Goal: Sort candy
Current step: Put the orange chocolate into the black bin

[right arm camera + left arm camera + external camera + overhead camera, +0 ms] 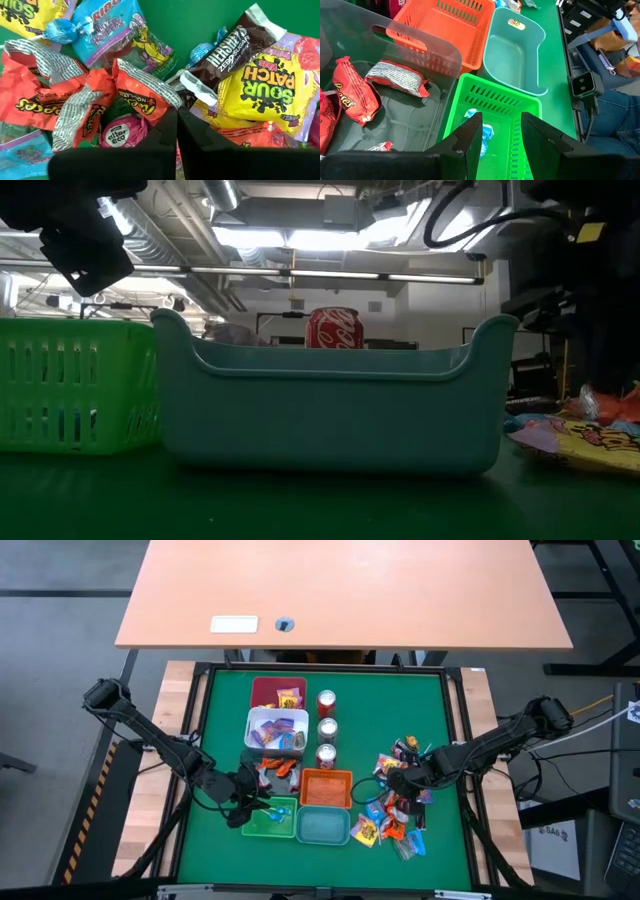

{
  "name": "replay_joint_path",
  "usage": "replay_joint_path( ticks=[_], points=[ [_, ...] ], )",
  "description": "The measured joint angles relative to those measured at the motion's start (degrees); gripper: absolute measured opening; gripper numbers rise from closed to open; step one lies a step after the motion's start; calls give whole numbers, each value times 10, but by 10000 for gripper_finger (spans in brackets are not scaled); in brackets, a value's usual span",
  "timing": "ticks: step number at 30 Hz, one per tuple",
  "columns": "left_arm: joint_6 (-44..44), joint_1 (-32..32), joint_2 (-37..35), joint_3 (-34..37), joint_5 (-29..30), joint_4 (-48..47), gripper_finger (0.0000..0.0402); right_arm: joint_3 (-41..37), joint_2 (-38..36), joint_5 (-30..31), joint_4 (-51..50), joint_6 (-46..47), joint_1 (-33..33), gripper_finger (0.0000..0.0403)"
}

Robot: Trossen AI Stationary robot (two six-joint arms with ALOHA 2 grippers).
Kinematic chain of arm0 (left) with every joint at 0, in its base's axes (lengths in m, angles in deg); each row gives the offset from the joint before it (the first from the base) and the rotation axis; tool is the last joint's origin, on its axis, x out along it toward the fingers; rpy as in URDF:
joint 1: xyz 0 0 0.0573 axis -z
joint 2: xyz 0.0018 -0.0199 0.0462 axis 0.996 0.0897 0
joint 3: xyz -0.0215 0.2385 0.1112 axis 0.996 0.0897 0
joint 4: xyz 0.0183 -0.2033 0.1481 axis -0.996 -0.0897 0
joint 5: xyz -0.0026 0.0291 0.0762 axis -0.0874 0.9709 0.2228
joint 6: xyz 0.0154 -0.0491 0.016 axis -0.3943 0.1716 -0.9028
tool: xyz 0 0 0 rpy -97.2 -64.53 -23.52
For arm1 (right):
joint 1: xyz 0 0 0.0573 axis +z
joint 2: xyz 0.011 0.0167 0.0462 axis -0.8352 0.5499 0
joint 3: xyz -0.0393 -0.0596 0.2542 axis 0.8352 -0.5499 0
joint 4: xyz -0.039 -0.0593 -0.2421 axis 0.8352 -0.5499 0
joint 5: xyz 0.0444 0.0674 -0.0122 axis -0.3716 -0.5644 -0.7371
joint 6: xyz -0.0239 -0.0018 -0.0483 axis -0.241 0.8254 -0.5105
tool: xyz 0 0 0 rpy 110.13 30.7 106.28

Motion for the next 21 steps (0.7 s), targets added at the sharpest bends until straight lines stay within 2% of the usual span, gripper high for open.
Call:
replay_joint_path(
  ticks=[6,14,18,21],
  points=[
    [0,0,0,0,0,0,124,55,0,0,-22,-24,0,1],
    [0,0,0,0,17,0,124,189,0,15,-82,-66,0,1],
    [-18,0,0,0,29,0,124,245,0,59,-34,-122,0,0],
    [-36,0,0,0,30,2,124,260,0,95,51,-182,0,0]
  ],
)
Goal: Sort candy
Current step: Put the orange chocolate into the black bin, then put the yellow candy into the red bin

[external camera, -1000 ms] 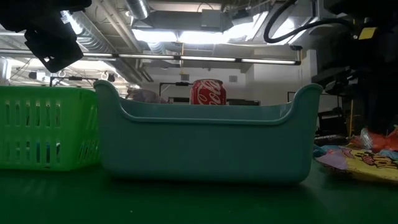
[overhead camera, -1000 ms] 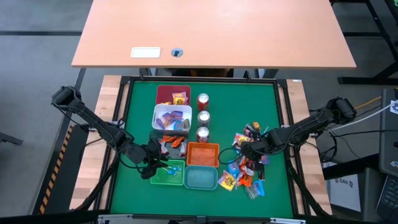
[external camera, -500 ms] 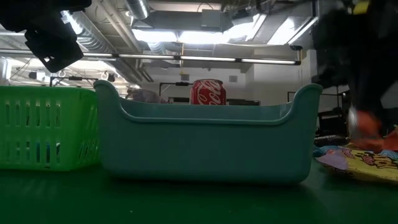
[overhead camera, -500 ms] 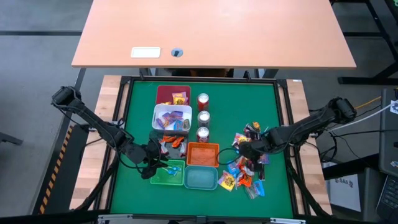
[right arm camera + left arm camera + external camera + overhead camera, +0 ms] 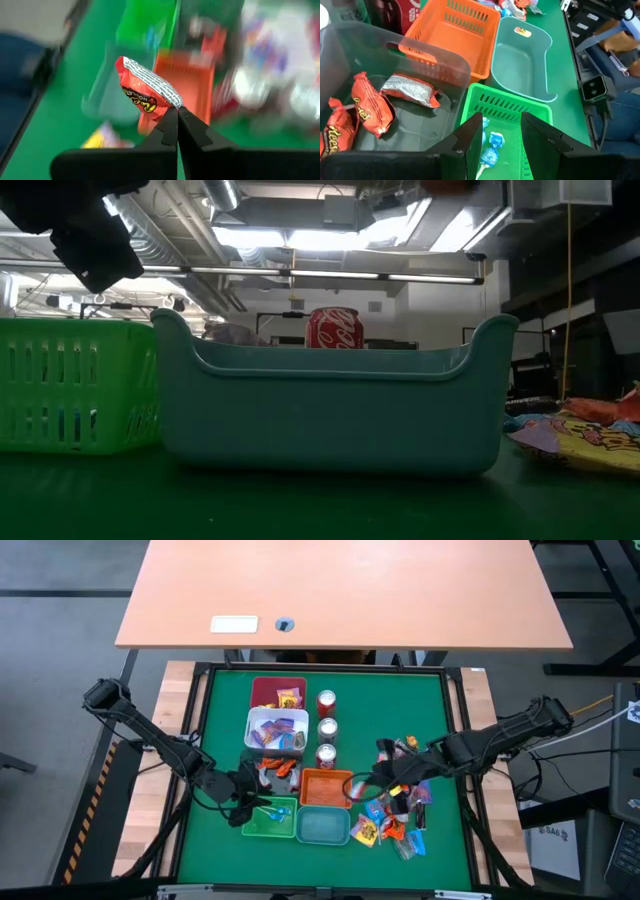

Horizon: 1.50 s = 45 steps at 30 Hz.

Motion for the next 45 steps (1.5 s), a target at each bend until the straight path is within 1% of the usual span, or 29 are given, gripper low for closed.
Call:
replay_joint_path(
  ticks=[2,5,9,12,19,24,28,32,36,42,45],
  points=[
    [-9,0,0,0,0,1,124,0,1,12,68,-39,-1,0],
    [-19,0,0,0,5,2,124,0,19,14,160,-84,-13,0],
    [-52,0,0,0,15,17,124,-1,64,11,259,-122,-35,0],
    [-98,-1,0,0,18,53,124,-1,102,2,314,-140,-57,0],
    [-218,-1,0,0,28,167,124,-2,186,-33,405,-145,-104,0],
    [-282,-1,0,0,28,226,124,-2,239,-34,461,-145,-124,0],
    [-312,-1,0,0,28,240,124,-2,272,-34,493,-145,-137,0],
    [-324,-1,0,0,28,239,124,-2,298,-34,524,-145,-141,4],
    [-325,-1,0,0,28,239,124,-2,312,-34,540,-144,-143,28],
    [-324,-1,0,0,28,237,124,-2,315,-16,536,-144,-143,101],
    [-325,-1,0,0,28,237,124,-2,302,-8,523,-144,-143,131]
  ],
)
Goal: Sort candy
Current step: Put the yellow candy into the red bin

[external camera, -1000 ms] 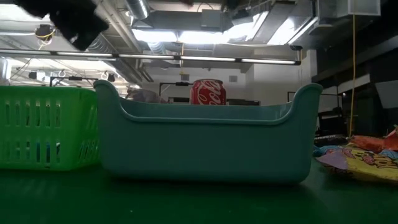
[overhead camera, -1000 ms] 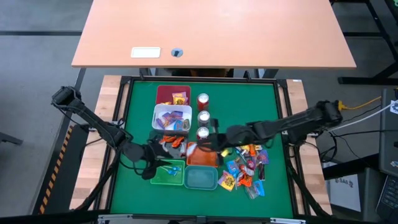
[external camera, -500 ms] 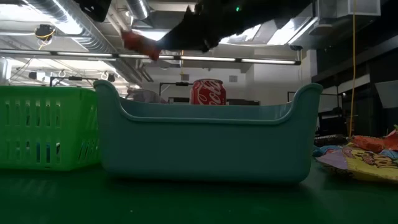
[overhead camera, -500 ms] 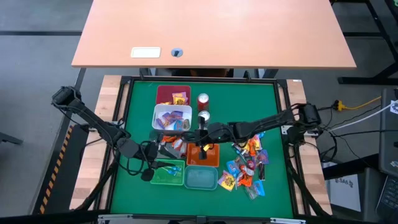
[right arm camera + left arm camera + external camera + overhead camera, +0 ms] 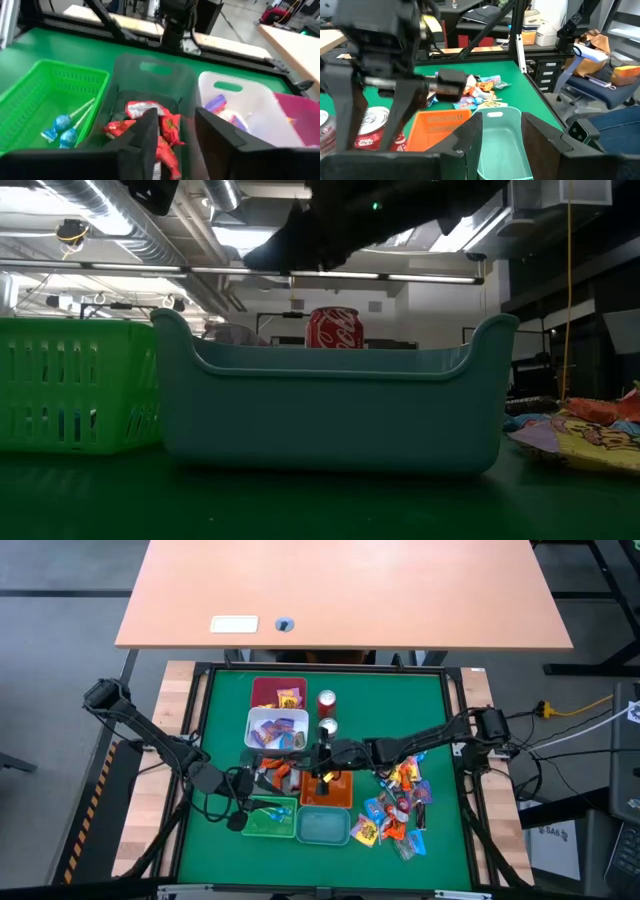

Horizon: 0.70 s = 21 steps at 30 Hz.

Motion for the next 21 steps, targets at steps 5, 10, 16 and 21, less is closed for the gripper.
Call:
replay_joint_path(
  ticks=[5,10,16,21],
  points=[
    [0,0,0,0,52,0,124,1,-62,0,-90,0,0,152],
    [0,-21,0,0,104,1,124,1,-156,0,-249,0,0,154],
    [0,-88,0,0,100,11,124,1,-255,7,-417,16,0,154],
    [0,-158,0,0,87,34,124,1,-313,34,-548,82,0,154]
  ],
)
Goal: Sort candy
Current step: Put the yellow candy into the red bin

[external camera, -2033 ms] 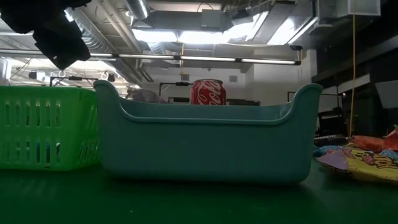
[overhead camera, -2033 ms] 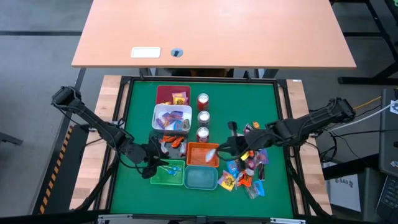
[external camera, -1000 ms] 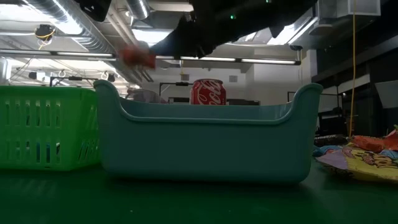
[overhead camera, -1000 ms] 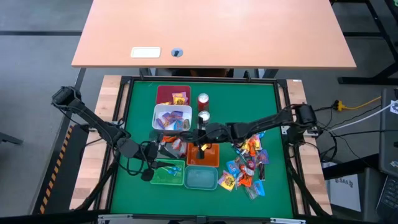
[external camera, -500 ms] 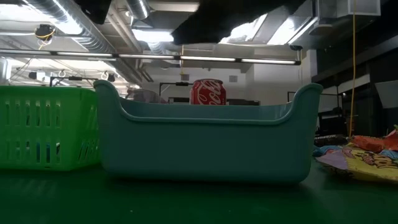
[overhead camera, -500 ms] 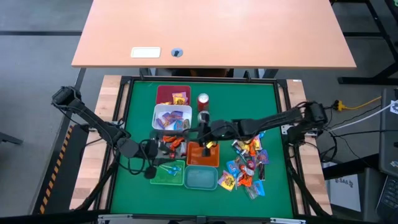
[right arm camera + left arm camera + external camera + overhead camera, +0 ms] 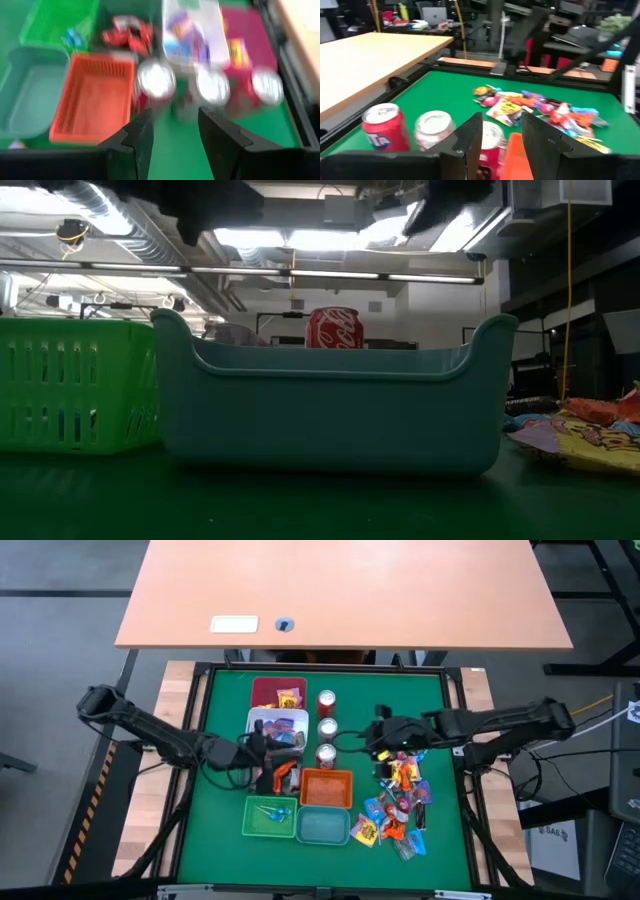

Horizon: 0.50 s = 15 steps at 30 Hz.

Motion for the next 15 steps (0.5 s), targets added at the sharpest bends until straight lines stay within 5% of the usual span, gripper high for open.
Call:
replay_joint_path(
  ticks=[8,15],
  points=[
    [0,-108,0,0,-114,1,124,-2,-23,0,-218,129,0,154],
    [1,-162,0,0,-158,1,124,-74,-26,-40,-210,159,0,154]
  ],
)
